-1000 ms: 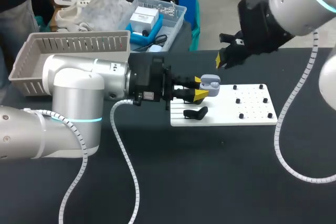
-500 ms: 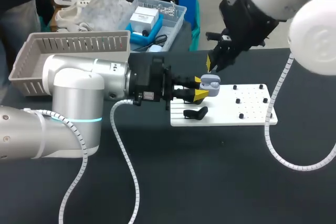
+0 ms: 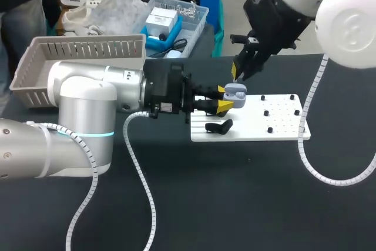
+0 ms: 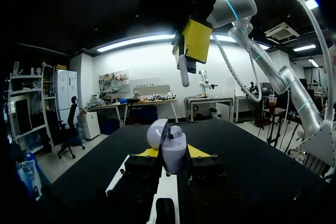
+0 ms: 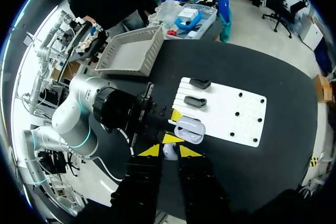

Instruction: Pick up each earbud case from the left stands, insert the matching earbuds, close the lid, and place the case in the box.

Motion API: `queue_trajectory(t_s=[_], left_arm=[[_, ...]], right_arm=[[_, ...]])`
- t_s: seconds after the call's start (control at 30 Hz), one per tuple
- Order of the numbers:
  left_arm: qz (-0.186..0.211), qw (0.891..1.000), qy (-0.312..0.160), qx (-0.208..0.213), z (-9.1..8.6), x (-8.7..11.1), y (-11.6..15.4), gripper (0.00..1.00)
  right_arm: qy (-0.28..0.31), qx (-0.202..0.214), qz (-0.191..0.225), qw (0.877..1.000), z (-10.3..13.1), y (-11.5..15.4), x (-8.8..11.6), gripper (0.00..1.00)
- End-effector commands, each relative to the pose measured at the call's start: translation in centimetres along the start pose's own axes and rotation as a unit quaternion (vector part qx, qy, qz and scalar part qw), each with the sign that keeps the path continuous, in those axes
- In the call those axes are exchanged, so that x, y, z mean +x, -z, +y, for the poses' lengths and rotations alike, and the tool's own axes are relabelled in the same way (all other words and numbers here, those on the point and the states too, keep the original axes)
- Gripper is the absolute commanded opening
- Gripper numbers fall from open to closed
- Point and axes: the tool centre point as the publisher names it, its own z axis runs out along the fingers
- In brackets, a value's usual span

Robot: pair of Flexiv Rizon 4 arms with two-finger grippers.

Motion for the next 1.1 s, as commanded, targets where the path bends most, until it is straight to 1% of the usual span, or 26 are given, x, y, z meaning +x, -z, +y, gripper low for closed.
queue_trajectory(t_s=[0.03, 0.23, 0.3, 0.53, 0.77, 0.87, 1.1], left_arm=[[0.000, 1.000, 0.000, -0.001, 0.0, 0.0, 0.0, 0.00], [0.000, 1.000, 0.000, -0.001, 0.0, 0.0, 0.0, 0.00], [0.000, 1.000, 0.000, -0.001, 0.0, 0.0, 0.0, 0.00], [0.000, 1.000, 0.000, -0.001, 0.0, 0.0, 0.0, 0.00], [0.000, 1.000, 0.000, -0.001, 0.0, 0.0, 0.0, 0.00], [0.000, 1.000, 0.000, -0.001, 0.0, 0.0, 0.0, 0.00], [0.000, 1.000, 0.000, -0.001, 0.0, 0.0, 0.0, 0.00]], right_arm=[[0.005, -0.005, 0.001, 1.000, -0.3, -0.5, 0.1, 0.00], [0.018, -0.009, -0.002, 1.000, -0.2, -0.8, 0.1, 0.00], [0.023, -0.003, -0.004, 1.000, -0.2, -1.1, 0.1, 0.00], [0.036, 0.000, 0.004, 0.999, -0.4, -2.3, 0.1, 0.00], [0.043, -0.003, 0.005, 0.999, -0.5, -2.8, 0.3, 0.00], [0.046, 0.002, -0.003, 0.999, -0.6, -3.0, 0.4, 0.00], [0.047, 0.010, -0.039, 0.998, -0.6, -3.0, 0.9, 0.00]])
